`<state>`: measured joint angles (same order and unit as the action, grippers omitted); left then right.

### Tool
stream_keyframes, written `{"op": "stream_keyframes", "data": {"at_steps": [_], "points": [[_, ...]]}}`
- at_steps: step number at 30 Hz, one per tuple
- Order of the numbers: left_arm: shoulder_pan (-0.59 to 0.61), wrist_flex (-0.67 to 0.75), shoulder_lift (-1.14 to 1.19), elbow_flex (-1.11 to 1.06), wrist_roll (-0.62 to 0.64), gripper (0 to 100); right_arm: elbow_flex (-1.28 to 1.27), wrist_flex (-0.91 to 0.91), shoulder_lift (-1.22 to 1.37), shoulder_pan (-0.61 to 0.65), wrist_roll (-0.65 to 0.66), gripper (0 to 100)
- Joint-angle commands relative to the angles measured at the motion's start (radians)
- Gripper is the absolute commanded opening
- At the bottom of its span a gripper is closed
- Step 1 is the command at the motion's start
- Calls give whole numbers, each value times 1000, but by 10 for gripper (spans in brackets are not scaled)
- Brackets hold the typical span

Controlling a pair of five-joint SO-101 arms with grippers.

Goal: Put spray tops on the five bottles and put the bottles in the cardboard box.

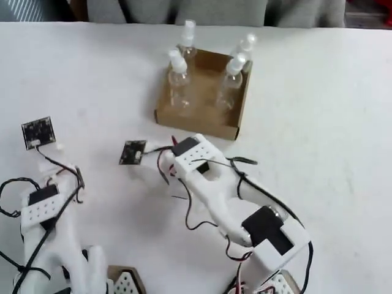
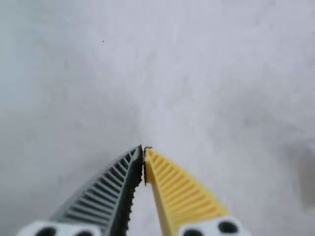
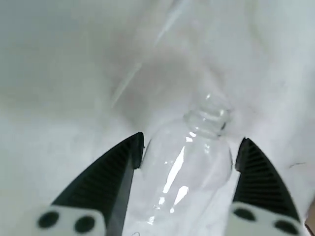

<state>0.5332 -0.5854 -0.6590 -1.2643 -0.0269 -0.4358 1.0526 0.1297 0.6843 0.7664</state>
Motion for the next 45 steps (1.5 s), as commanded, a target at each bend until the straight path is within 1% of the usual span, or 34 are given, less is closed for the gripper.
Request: {"op": "stream_keyframes", "data": {"at_steps": [1,3,10,12,14,17,21,25,31,36,38,43,45], "points": [[5,20,1,54,3,23,37,-12,-5,-15,-3,317],[5,20,1,54,3,23,37,-12,2,-13,-3,337],[5,20,1,54,3,23,63,-38,99,-15,-5,336],[5,20,1,54,3,23,74,-28,104,-15,-5,319],[5,20,1,54,3,23,78,-28,104,-15,-9,272],[5,20,1,54,3,23,81,-27,102,-15,-17,158],[5,20,1,54,3,23,104,-7,81,-24,-106,12],[5,20,1,54,3,23,158,113,18,-64,-132,15],[4,20,1,54,3,23,104,214,-143,-117,-133,16],[-10,20,2,54,3,23,-26,206,-314,-191,-135,16],[-30,20,2,54,3,23,-92,180,-371,-231,-170,16],[-107,3,2,57,11,23,-230,85,-460,-390,-239,16],[-143,-71,1,87,11,23,-233,81,-470,-476,-261,16]]}}
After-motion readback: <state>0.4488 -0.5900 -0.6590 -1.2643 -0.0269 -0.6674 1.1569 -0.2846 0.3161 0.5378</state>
